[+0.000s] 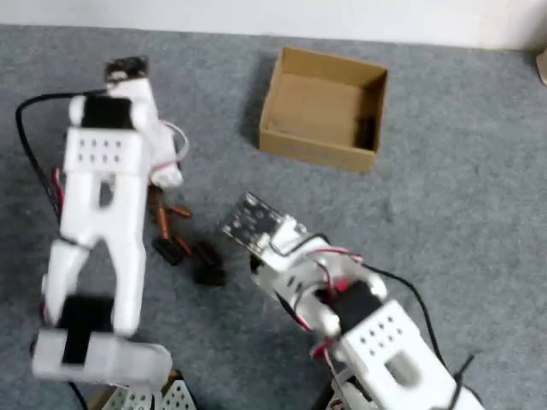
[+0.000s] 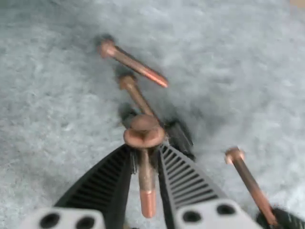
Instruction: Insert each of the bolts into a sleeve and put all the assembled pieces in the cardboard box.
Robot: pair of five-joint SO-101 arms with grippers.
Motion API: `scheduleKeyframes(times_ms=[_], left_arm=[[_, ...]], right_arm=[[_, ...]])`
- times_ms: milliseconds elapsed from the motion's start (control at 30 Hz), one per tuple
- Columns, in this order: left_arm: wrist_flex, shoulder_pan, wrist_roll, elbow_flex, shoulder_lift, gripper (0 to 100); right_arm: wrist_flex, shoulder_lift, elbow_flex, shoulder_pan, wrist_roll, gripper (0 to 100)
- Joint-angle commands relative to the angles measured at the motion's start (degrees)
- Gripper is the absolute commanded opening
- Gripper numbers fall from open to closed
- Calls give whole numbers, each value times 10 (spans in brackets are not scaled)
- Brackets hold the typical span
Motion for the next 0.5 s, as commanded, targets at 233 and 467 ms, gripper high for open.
scheduleKeyframes(times_ms=[233,467], left_arm=[[-260,51,1,351,-421,5],[-668,58,2,682,-586,5]], right_arm=[[-30,-281,149,6,-40,5],[-56,-444,259,6,-42,5]])
